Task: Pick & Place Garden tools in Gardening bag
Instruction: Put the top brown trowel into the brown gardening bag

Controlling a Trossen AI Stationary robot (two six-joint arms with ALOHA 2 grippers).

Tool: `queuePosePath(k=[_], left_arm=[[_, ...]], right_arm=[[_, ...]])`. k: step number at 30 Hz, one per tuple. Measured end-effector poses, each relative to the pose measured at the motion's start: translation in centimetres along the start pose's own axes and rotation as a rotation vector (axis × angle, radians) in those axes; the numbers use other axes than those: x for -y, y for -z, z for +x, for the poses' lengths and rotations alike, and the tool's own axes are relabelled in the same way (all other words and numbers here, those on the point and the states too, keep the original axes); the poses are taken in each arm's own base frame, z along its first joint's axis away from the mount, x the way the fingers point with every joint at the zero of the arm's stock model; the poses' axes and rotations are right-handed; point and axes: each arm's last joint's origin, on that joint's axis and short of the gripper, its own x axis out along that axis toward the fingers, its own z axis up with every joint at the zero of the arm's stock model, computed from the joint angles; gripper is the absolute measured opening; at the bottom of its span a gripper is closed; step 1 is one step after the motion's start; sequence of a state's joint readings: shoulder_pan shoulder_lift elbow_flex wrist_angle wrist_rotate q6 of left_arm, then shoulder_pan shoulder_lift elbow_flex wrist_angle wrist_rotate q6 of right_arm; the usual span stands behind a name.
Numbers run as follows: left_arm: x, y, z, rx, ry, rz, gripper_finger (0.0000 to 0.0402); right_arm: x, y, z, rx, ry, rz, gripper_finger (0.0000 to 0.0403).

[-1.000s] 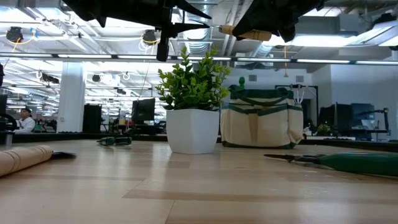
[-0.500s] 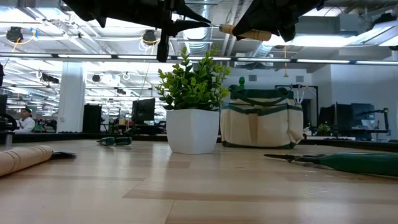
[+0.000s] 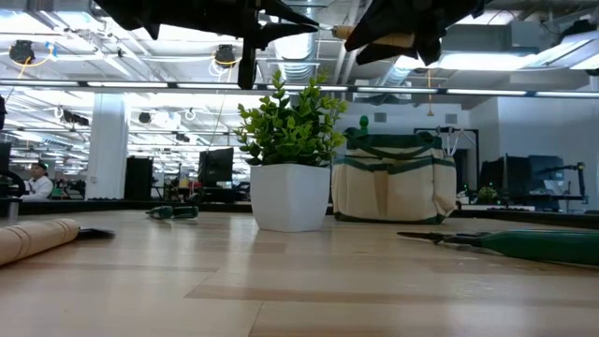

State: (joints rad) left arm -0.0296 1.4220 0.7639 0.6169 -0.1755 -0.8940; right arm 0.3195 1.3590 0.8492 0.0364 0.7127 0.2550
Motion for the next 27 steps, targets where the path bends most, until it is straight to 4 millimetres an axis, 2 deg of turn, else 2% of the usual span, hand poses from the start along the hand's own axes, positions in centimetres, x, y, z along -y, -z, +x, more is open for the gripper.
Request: queuePosePath(k=[2,5,11,15,22,27], left_arm=[[0.0,0.0,0.0,0.0,-0.002,0.0,0.0],[0.0,0.0,0.0,0.004,-0.005,0.007,0.0],[0.1,-0.4,-0.2,0.017,-0.006,0.033,0.0],[0.4,-1.4,-0.6,0.051,0.009,0.061,0.0],[0.8,-3.7,-2.1,0.077,0.016,0.154,0.0],[0.8,-4.6,-3.5,0.037,-0.038,0.21,0.0]], right_arm=[[-0.1,0.1,-0.1,-0.014,-0.026,-0.007,0.0246],[-0.1,0.2,-0.8,-0.05,-0.04,-0.039,0.0269],[0.6,-1.2,-3.2,-0.157,-0.031,-0.063,0.0274],[1.5,-2.1,-5.3,-0.234,-0.029,-0.04,0.0275],[3.2,-2.5,-8.4,-0.31,-0.013,0.111,0.027],[3.7,-2.5,-9.7,-0.323,-0.011,0.225,0.0219]])
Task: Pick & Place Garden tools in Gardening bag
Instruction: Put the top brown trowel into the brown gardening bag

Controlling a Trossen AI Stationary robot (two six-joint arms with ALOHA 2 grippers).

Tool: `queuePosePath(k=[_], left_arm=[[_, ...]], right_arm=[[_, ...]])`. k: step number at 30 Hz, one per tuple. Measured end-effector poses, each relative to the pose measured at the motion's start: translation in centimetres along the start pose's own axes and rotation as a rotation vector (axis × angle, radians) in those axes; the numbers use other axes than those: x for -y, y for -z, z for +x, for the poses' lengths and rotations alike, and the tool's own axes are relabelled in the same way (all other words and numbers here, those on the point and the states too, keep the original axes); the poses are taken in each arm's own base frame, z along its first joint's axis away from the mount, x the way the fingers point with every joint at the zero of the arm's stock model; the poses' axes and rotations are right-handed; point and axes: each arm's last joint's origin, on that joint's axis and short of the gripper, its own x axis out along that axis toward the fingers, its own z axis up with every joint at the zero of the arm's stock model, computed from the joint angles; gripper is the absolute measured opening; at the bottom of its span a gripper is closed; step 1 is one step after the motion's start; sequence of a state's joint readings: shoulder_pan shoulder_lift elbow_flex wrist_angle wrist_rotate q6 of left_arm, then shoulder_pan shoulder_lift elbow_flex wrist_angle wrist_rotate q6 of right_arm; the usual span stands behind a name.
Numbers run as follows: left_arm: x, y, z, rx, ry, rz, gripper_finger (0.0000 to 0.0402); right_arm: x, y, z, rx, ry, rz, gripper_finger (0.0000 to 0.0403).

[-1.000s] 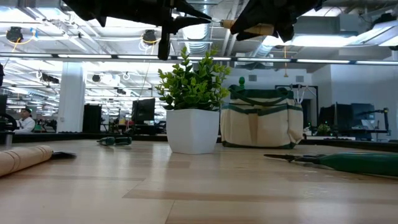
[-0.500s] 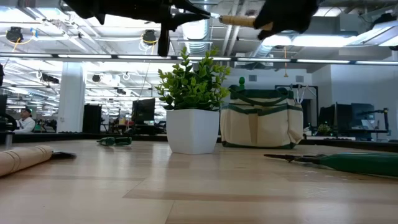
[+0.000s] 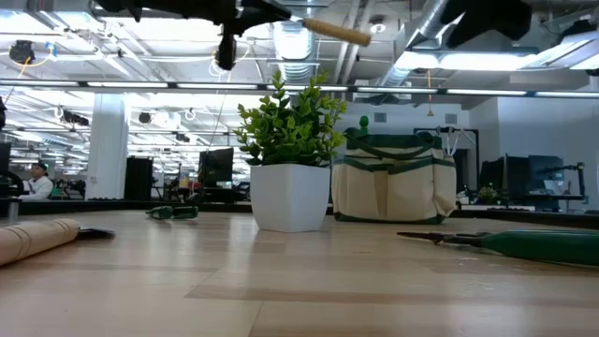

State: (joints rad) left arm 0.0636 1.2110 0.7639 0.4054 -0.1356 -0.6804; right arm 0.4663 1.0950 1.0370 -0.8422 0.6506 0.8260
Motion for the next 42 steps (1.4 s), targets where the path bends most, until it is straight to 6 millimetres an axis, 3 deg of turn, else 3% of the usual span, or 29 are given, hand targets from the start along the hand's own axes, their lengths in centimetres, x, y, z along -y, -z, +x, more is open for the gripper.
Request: queuePosePath(k=[8,10,21,28,36,42], left_arm=[[-0.2,-1.2,-1.3,0.0,-0.024,0.075,0.0],[-0.2,-1.5,-1.6,0.009,-0.023,0.111,0.0],[-2.3,-2.8,-2.1,-0.034,-0.076,0.126,0.0],[-3.7,-4.2,-2.1,-0.03,-0.129,0.196,0.0],[-3.9,-6.9,0.9,-0.037,-0.133,0.274,0.0],[-5.4,-7.1,4.1,-0.088,-0.187,0.286,0.0]], right_arm=[[0.1,0.4,-0.5,-0.013,-0.009,-0.02,0.0032],[0.1,0.4,-0.5,-0.019,-0.002,-0.025,0.001],[0.9,1.2,-1.2,-0.093,0.03,0.107,0.0002],[0.9,1.4,-1.6,-0.086,0.017,0.098,0.0001],[2.6,2.3,-1.5,-0.032,0.007,0.119,0.0],[4.7,2.9,-1.9,0.024,-0.041,0.165,0.0]])
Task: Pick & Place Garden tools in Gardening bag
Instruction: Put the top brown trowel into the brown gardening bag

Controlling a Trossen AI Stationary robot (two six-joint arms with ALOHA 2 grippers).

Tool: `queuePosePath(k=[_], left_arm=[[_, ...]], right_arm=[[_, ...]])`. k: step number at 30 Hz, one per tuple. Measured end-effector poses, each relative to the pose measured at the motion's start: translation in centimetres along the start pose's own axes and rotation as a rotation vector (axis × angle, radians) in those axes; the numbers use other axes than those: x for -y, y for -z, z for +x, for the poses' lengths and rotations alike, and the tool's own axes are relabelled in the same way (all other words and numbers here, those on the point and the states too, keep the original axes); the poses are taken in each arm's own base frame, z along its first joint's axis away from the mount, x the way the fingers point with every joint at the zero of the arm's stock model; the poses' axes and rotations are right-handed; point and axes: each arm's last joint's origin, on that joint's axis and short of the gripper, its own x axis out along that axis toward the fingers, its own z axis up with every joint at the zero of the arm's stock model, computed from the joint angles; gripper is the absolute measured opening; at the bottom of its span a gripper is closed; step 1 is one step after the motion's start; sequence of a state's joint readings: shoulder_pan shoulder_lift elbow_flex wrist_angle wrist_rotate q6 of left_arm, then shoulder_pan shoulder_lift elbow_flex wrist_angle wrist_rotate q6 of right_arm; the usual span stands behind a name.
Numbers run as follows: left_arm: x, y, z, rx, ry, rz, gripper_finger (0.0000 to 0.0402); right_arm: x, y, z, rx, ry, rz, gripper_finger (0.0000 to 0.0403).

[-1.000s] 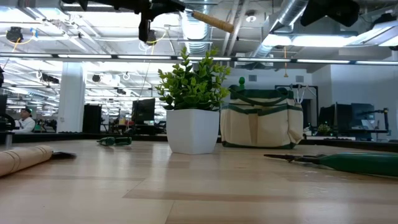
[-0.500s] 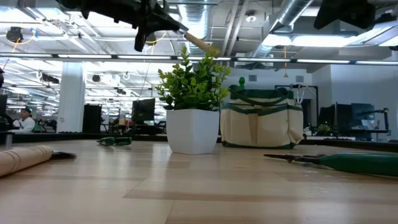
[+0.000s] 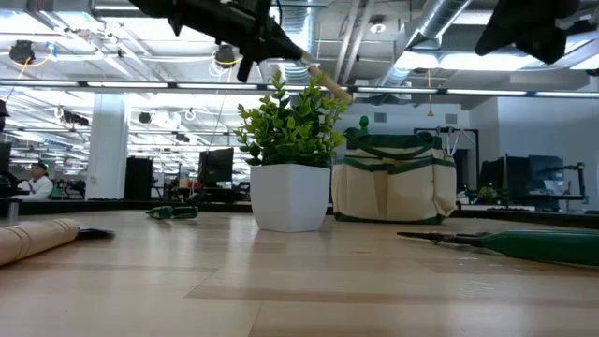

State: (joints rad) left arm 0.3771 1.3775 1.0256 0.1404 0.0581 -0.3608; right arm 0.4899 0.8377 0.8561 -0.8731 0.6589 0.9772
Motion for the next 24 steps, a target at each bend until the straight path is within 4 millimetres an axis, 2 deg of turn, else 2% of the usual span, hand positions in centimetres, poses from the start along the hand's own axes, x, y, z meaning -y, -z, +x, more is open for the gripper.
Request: queuePosePath(k=[7,15,24], left_arm=[[-1.4,0.5,0.7,-0.093,-0.139,0.04,0.0],[-1.4,-0.3,1.0,-0.069,-0.221,0.129,0.0],[-1.7,-0.4,3.8,-0.167,-0.237,0.232,0.0]], right_arm=[[2.5,0.4,-0.7,0.081,-0.066,0.043,0.0],[4.4,0.9,-0.4,0.118,-0.042,0.079,0.0],[4.2,0.3,0.4,0.16,-0.024,0.16,0.0]])
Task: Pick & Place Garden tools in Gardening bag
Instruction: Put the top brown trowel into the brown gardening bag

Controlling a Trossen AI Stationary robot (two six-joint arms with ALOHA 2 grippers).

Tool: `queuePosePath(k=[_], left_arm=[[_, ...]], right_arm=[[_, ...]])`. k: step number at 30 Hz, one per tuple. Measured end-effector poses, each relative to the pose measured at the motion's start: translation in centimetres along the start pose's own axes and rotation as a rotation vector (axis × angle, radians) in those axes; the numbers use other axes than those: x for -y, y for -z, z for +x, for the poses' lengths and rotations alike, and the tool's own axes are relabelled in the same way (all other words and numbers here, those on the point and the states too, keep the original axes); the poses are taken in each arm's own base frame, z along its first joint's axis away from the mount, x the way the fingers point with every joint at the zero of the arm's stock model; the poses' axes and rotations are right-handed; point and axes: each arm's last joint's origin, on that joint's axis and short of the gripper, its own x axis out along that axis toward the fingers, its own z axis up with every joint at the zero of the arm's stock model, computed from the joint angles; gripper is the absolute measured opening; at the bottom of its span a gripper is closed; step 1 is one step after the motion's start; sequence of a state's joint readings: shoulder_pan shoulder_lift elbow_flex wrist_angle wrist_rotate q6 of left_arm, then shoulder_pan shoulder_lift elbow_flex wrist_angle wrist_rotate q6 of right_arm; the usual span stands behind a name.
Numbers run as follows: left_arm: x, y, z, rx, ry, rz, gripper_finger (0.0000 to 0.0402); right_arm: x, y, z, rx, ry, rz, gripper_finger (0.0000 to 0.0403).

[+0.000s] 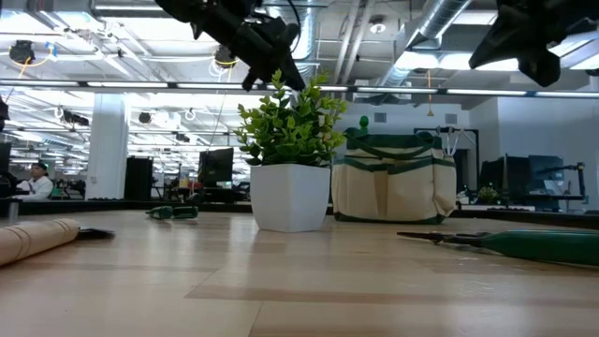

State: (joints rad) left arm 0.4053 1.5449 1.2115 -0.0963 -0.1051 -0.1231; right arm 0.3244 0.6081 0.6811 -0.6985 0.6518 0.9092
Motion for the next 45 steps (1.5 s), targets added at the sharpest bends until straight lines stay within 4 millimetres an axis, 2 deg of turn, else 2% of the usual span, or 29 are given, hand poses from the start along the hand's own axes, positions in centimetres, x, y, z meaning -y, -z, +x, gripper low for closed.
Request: queuePosePath(k=[3,12,33,45], left_arm=[[0.1,0.2,0.6,-0.03,-0.001,0.022,0.0],[0.8,0.0,0.3,-0.014,0.026,0.057,0.0],[1.8,0.2,0.6,-0.006,0.056,0.065,0.0],[3.3,1.9,3.6,-0.052,0.067,0.108,0.0]], right_arm=[[-0.2,0.0,0.3,0.005,0.003,0.004,0.0],[-0.8,0.2,1.0,-0.005,0.018,-0.009,0.0],[-0.8,0.2,1.0,0.0,0.022,-0.009,0.0],[-0.8,0.1,1.0,0.007,0.022,-0.006,0.0]])
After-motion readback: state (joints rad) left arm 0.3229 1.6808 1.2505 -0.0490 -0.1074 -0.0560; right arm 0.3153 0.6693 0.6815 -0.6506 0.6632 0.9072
